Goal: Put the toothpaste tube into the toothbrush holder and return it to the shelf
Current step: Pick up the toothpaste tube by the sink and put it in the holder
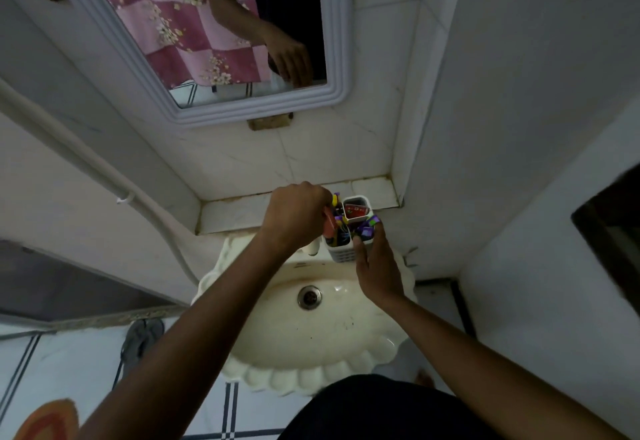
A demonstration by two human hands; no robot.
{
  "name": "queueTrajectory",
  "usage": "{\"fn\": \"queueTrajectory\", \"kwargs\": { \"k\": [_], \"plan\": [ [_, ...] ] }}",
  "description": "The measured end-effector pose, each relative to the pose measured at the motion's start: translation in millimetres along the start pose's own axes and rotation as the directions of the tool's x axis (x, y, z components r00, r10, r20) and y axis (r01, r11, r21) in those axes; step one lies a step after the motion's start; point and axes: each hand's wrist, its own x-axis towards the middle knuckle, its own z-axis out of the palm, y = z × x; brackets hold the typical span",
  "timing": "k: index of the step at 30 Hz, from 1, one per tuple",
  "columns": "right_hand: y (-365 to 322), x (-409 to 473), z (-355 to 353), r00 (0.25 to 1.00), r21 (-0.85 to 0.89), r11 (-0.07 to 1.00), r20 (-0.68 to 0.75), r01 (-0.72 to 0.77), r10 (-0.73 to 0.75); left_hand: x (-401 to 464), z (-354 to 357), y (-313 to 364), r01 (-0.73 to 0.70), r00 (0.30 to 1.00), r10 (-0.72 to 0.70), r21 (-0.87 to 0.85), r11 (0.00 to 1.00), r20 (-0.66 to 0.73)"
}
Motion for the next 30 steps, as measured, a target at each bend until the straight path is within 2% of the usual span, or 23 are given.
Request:
{"fn": "queueTrajectory", "kwargs": {
  "k": [3,6,13,21,27,30],
  "plan": [
    [1.5,0.6,-1.9,1.0,0.0,1.0,0.017,0.013,-0.013,5.4,11.9,0.5,-0.008,1.0,0.007,-0.088,0.996,-0.013],
    [0.5,0.0,-3.7,1.0,-0.034,0.999,0.019,0.006,-0.005,11.4,25.5,-2.0,0.012,0.999,-0.005,-0.162,0.987,0.046],
    [1.6,0.8,-5.0,1.0,-0.063,0.998,0.025,0.008,-0.006,14.2,52.3,-3.6,0.023,0.991,0.003,-0.185,0.982,0.137],
    [0.0,0.5,-5.3,1.0,-0.074,0.997,0.023,-0.011,0.012,21.7,66.5,-3.2,0.07,0.993,-0.052,-0.177,0.982,0.107],
    [2.7,0.7,-4.0,1.0,-0.097,0.995,0.011,-0.006,0.007,16.7,73.5,7.0,0.033,0.993,-0.01,-0.194,0.981,0.117],
    [1.1,1.0,-4.7,1.0,-0.076,0.997,0.009,0.0,0.0,9.7,78.8,-0.3,0.032,0.999,-0.029,-0.291,0.956,0.016]
  ]
}}
